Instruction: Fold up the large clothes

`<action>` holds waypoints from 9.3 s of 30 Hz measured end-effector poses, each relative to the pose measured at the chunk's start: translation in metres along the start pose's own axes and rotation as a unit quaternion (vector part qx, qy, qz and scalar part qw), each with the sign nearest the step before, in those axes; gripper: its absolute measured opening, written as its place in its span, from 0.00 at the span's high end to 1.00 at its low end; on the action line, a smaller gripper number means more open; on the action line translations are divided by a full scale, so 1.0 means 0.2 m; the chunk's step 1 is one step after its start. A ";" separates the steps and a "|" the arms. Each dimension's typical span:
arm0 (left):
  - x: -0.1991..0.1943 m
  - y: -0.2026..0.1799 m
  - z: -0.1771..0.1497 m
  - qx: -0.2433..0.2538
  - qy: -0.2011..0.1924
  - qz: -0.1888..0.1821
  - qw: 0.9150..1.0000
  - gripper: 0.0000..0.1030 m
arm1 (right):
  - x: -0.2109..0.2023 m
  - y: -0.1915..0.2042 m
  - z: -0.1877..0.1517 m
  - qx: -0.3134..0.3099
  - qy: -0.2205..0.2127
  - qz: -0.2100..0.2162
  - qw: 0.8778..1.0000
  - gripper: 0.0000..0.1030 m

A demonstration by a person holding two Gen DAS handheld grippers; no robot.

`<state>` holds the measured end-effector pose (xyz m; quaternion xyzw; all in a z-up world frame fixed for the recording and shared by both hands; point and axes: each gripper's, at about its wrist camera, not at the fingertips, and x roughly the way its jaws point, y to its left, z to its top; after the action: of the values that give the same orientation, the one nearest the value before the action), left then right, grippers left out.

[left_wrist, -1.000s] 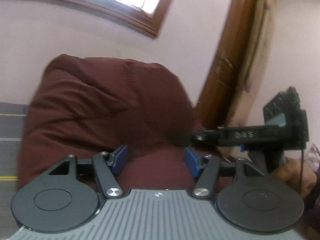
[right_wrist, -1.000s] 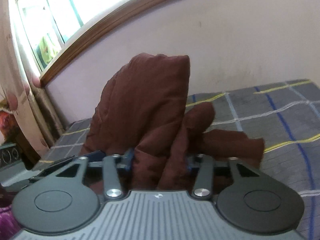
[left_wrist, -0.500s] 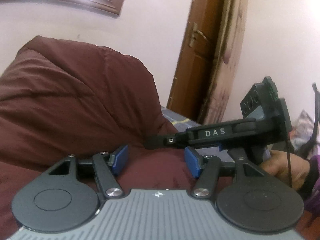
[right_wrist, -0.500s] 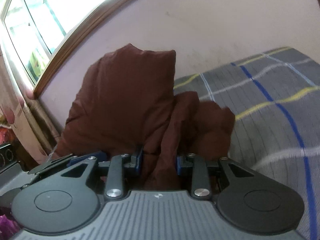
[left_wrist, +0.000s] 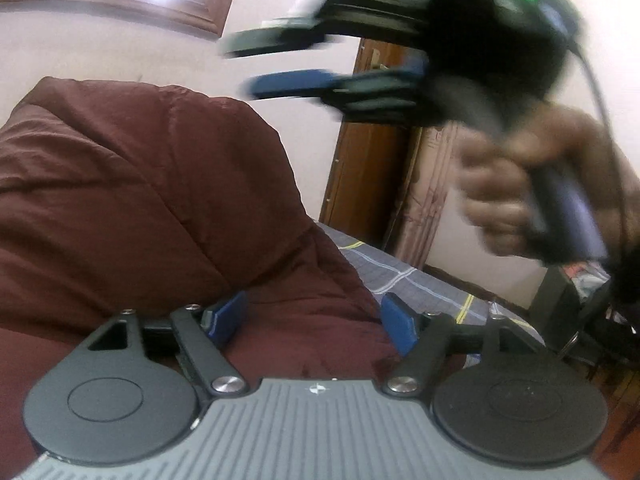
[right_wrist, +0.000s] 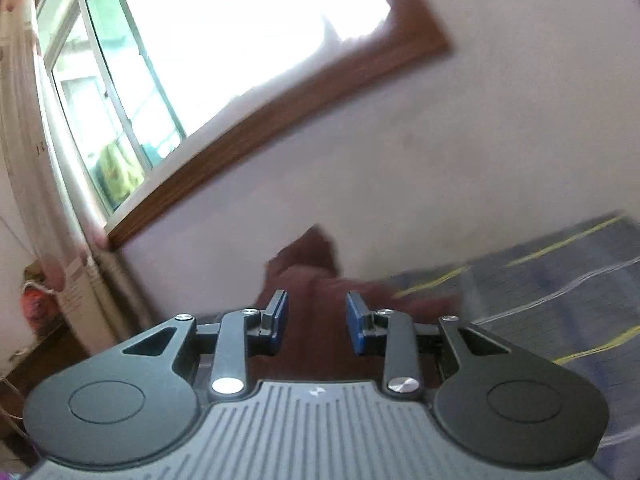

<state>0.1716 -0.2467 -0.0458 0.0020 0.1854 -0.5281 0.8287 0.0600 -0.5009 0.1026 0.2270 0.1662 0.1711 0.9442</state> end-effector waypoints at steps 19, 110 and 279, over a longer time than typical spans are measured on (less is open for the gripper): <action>-0.38 0.14 0.19 0.000 -0.048 0.052 0.997 0.20 | 0.40 -0.09 -0.19 0.016 0.143 -0.131 0.981 0.76; 0.00 0.65 0.28 -0.005 0.013 0.256 0.967 0.00 | 0.08 -0.03 -0.47 -0.036 -0.031 -0.167 0.985 0.16; -0.26 0.52 0.22 -0.126 0.039 0.121 0.984 0.03 | 0.29 -0.43 -0.62 0.128 0.025 0.023 0.991 0.38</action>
<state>0.2575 -0.1632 -0.0083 -0.0594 0.2804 -0.3963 0.8722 0.0833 -0.5033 -0.0565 0.3455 0.2050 0.1760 0.8987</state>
